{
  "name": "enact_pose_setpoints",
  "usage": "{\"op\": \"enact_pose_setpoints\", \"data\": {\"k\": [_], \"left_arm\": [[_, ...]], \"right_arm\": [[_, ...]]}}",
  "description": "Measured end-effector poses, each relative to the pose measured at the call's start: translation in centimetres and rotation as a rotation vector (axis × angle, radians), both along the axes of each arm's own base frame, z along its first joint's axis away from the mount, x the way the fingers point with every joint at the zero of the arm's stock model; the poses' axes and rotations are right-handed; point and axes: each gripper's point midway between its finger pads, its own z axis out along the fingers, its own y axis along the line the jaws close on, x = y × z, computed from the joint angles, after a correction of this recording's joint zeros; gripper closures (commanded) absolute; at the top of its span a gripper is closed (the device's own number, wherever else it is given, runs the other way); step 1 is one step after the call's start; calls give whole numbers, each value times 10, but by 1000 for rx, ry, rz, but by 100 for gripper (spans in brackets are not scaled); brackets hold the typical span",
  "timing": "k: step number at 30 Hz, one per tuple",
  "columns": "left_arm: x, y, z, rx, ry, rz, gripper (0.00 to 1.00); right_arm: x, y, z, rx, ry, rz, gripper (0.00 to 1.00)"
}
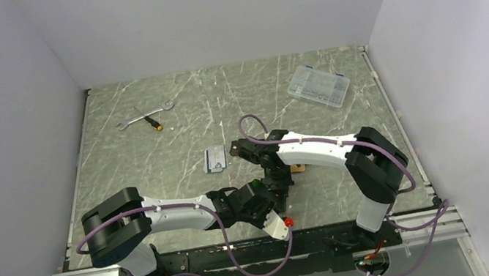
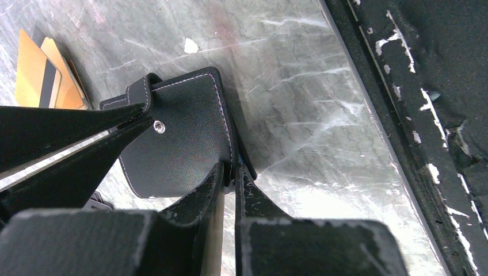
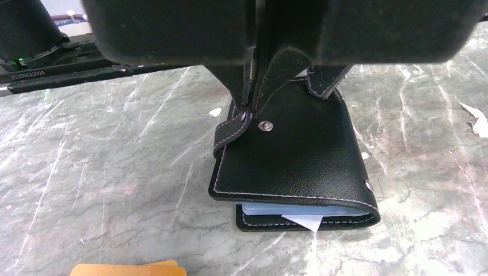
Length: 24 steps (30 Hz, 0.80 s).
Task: Put the credit cards into the card holder
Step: Close the card holder at the center of the board.
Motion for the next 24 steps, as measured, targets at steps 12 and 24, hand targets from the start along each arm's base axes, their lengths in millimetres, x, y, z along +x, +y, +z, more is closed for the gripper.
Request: {"op": "enact_pose_setpoints", "data": {"k": [12, 24], "left_arm": [[0, 0, 0, 4, -1, -3, 100], [0, 0, 0, 5, 0, -3, 100]], "right_arm": [[4, 8, -6, 8, 54, 62, 100], [4, 8, -9, 47, 128, 104, 100]]}}
